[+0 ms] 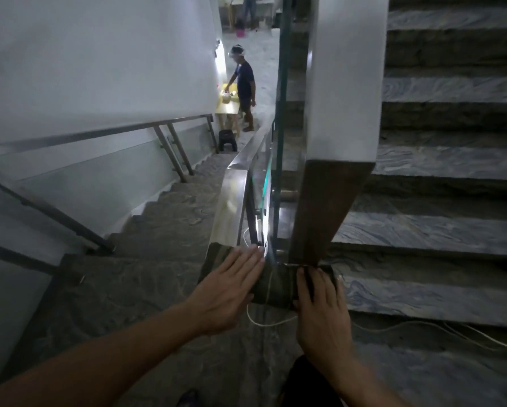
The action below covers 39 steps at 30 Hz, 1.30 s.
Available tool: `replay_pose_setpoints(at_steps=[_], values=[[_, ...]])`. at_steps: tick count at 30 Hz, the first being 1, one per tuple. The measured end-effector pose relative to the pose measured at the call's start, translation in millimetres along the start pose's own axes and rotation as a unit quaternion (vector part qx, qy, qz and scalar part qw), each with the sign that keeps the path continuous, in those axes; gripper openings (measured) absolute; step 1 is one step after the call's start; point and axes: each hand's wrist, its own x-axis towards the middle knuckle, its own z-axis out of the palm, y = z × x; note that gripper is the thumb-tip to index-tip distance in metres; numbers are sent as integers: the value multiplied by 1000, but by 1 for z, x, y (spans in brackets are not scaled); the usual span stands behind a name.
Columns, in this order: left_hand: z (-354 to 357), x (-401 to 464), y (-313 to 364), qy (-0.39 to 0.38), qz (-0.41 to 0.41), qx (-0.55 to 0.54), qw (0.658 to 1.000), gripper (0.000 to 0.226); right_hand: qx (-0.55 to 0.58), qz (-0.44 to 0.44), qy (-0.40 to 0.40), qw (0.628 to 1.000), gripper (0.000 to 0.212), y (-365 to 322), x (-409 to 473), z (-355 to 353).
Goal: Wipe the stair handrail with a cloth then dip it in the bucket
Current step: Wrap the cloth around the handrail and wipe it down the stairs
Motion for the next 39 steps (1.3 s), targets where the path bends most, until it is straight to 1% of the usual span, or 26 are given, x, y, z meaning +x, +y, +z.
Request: replay_pose_setpoints(at_steps=[3,5,8,11,14,17,20,23,25,27,29,30,32,34,36,39], values=[[12,5,-4,46,74,-20,996,62,-30,1,20,999,52,-4,-2,7],[19,5,-8,73,92,-25,993,60,-49,13,29,998,52,-11,-3,13],[31,4,-13,99,97,-36,990,58,-47,70,47,995,51,-23,-4,11],[36,0,-17,76,95,-68,990,60,-62,117,39,990,52,-32,-4,6],[31,-6,-24,72,93,-68,991,62,-40,146,13,988,56,-44,1,2],[25,-14,-34,57,96,-68,991,61,-7,151,-5,988,56,-58,6,-2],[26,-18,-47,36,104,-68,992,62,6,129,-17,991,56,-73,6,-2],[33,-23,-59,57,117,-85,988,66,29,112,0,993,56,-80,6,0],[34,-24,-65,53,135,-89,985,72,37,117,10,992,55,-81,3,0],[33,-24,-67,45,134,-75,987,72,24,133,17,991,55,-79,0,-1],[29,-27,-61,62,95,-56,992,67,4,158,7,987,57,-81,-1,0],[28,-31,-54,66,55,-64,994,67,-5,165,3,986,58,-83,-1,2],[27,-42,-37,74,-56,-116,989,73,-14,163,3,987,59,-91,2,6],[29,-50,-21,77,-135,-179,972,72,-23,144,9,989,61,-99,3,10],[34,-53,-13,79,-177,-223,955,76,-37,133,15,990,62,-103,4,9],[37,-47,-17,84,-189,-270,940,82,-55,125,17,990,60,-101,7,0]])
